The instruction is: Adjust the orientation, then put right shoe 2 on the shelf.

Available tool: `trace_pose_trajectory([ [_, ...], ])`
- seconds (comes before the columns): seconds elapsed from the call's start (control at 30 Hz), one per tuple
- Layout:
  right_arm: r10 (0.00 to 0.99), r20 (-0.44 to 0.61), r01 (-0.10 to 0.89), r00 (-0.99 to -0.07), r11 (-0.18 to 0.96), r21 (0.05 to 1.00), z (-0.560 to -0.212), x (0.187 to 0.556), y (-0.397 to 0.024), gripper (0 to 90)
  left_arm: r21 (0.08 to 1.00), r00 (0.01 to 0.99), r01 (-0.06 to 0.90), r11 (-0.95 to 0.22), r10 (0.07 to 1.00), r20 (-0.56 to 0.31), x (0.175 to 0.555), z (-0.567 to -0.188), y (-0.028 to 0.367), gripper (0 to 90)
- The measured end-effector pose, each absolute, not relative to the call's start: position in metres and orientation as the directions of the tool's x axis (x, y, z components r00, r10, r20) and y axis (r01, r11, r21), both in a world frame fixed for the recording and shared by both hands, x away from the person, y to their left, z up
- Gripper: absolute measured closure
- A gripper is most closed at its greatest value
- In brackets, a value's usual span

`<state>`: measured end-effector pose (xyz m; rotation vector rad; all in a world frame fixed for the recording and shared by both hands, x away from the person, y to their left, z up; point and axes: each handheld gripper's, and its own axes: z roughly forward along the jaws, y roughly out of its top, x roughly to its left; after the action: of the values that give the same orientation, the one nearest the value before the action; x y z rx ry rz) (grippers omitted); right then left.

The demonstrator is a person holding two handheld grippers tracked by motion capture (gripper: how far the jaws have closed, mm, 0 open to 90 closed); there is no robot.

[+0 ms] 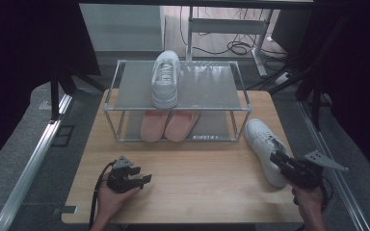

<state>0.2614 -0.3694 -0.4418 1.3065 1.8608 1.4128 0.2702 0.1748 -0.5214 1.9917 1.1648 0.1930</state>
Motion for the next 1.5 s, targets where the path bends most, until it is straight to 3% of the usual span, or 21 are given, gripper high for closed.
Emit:
trace_pose_trajectory([
  [0.53, 0.904, 0.184, 0.417, -0.387, -0.007, 0.909, -0.433, 0.299, -0.399, 60.4, 0.702, 0.564, 0.666, -0.253, 0.787, -0.251, 0.27, -0.522, 0.175, 40.0],
  [0.97, 0.929, 0.2, 0.474, -0.31, -0.032, 0.88, -0.452, 0.32, -0.418, 56.0, 0.697, 0.566, 0.669, -0.259, 0.786, -0.251, 0.271, -0.524, 0.172, 40.0],
  [1.5, 0.933, 0.184, 0.529, -0.309, 0.008, 0.849, -0.472, 0.334, -0.418, 52.2, 0.692, 0.564, 0.674, -0.259, 0.786, -0.255, 0.271, -0.526, 0.171, 40.0],
])
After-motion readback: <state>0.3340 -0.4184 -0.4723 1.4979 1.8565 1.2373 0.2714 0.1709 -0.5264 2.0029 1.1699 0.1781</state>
